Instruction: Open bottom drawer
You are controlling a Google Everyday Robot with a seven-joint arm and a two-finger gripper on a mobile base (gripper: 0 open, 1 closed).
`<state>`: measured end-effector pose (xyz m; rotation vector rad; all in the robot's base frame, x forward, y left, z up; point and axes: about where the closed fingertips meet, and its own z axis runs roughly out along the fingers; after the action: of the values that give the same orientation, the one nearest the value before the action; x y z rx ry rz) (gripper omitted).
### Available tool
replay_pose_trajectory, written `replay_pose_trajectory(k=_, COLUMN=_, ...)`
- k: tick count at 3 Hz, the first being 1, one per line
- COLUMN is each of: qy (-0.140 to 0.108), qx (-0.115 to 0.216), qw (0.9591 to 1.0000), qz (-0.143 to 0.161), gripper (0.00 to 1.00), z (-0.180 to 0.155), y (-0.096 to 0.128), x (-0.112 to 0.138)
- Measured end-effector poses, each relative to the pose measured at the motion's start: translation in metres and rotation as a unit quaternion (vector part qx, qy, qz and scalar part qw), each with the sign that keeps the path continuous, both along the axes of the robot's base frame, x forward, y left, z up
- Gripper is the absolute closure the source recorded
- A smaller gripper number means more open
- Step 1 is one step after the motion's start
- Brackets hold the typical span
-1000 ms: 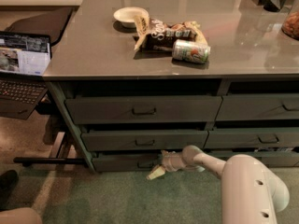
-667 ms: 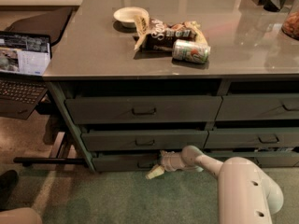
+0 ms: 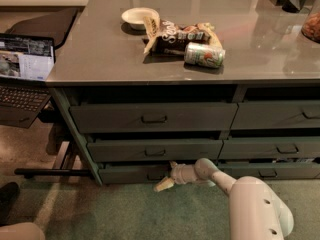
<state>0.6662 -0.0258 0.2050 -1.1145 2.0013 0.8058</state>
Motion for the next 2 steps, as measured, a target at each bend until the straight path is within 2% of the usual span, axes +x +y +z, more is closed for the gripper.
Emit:
replay_pose_trajectory(k=1, qy=-0.003, qx=0.011, qw=0.9999, qz=0.003, gripper=0.19, z=-0.0033, y=0.002, x=-0.0004)
replay_pose_trajectory(k=2, qy=-0.01, qx=0.012, qw=0.9999, qz=0.0, gripper=0.41, z=-0.0014, y=-0.005, x=-0.0029)
